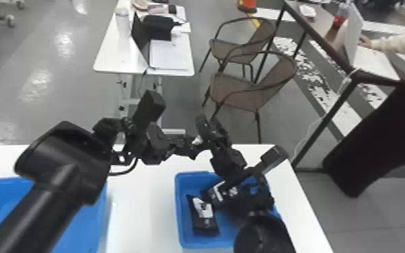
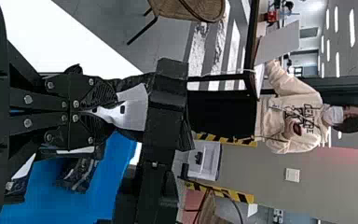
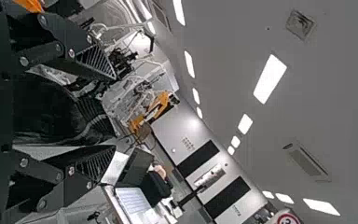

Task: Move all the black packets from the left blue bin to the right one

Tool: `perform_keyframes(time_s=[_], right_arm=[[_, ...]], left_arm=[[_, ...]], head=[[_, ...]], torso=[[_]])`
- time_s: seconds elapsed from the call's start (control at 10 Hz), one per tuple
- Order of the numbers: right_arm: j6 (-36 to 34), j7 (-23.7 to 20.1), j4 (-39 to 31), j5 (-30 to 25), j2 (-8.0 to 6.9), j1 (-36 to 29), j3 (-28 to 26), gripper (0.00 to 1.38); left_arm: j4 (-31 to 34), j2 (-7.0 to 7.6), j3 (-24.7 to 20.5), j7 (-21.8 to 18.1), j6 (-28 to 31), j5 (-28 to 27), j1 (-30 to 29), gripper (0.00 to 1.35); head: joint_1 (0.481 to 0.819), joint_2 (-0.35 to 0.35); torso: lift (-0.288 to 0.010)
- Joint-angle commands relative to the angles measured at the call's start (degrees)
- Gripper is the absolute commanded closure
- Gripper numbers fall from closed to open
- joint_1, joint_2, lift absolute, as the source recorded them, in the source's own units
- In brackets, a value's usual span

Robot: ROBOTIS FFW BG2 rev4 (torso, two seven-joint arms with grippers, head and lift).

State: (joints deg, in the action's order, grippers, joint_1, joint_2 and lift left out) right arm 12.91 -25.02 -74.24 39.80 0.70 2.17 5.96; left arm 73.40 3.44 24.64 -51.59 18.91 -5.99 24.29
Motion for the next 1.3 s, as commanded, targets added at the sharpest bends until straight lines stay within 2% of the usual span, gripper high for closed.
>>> perform_keyframes(time_s=[0.0,0.1,0.2,0.3,0.4,0.5,0.6,0.7,0.8,1.0,1.1,1.2], right_arm=[[-0.4,0.9,-0.7,-2.2,-0.76,-0.1,-0.1,1.05],[-0.4,1.0,-0.9,-2.5,-0.76,0.0,-0.2,1.11],[-0.4,1.1,-0.9,-2.4,-0.76,-0.1,-0.2,1.24],[-0.4,1.2,-0.7,-1.3,-0.76,-0.2,-0.2,1.25],[-0.3,1.3,-0.4,-0.6,-0.76,-0.4,-0.4,1.25],[-0.1,2.0,-0.4,-0.8,-0.76,-0.8,-1.8,1.25],[0.0,2.4,0.1,-1.5,-0.76,-1.2,-4.0,1.25],[-0.1,2.9,1.3,-2.2,-0.76,-2.1,-6.3,1.25],[-0.1,4.0,2.8,-2.5,-0.76,-3.2,-8.2,1.25],[-0.1,5.0,8.1,-1.4,-0.76,-4.5,-10.3,1.19],[0.1,5.2,10.3,-1.0,-0.76,-4.5,-11.1,0.85],[1.8,5.3,11.1,0.0,-0.76,-5.1,-11.3,0.38]], left_arm=[[0.0,-0.01,0.0,0.0,0.0,0.3,-0.1,1.21],[0.0,-0.01,-0.1,0.1,0.0,0.4,-0.2,1.21],[0.0,-0.01,-0.4,0.4,-0.1,0.6,-0.4,1.20],[0.0,-0.10,-1.0,0.6,-0.5,0.8,-0.7,1.15],[0.0,-0.18,-1.9,1.3,-0.5,1.3,-1.5,0.91],[0.1,-0.36,-3.6,1.7,0.0,1.6,-2.8,0.44],[0.3,-0.01,-6.5,1.7,0.2,2.7,-4.7,0.10],[2.3,0.96,-10.7,1.7,1.1,4.5,-7.7,0.09],[6.2,2.19,-15.4,2.8,2.6,5.7,-11.5,0.15],[13.8,6.14,-23.4,10.3,3.9,16.7,-20.4,0.16],[17.6,8.16,-26.3,13.7,3.9,21.2,-23.9,0.16],[21.3,9.66,-29.1,16.2,3.6,24.1,-26.5,0.16]], head=[[0.695,-0.208],[0.695,-0.205],[0.695,-0.205],[0.695,-0.205],[0.695,-0.205],[0.695,-0.204],[0.695,-0.206],[0.695,-0.209],[0.695,-0.211],[0.695,-0.177],[0.695,-0.143],[0.695,-0.124]], torso=[[0.000],[0.000],[0.000],[0.000],[0.000],[0.000],[0.000],[0.000],[0.000],[0.000],[0.000],[0.000]])
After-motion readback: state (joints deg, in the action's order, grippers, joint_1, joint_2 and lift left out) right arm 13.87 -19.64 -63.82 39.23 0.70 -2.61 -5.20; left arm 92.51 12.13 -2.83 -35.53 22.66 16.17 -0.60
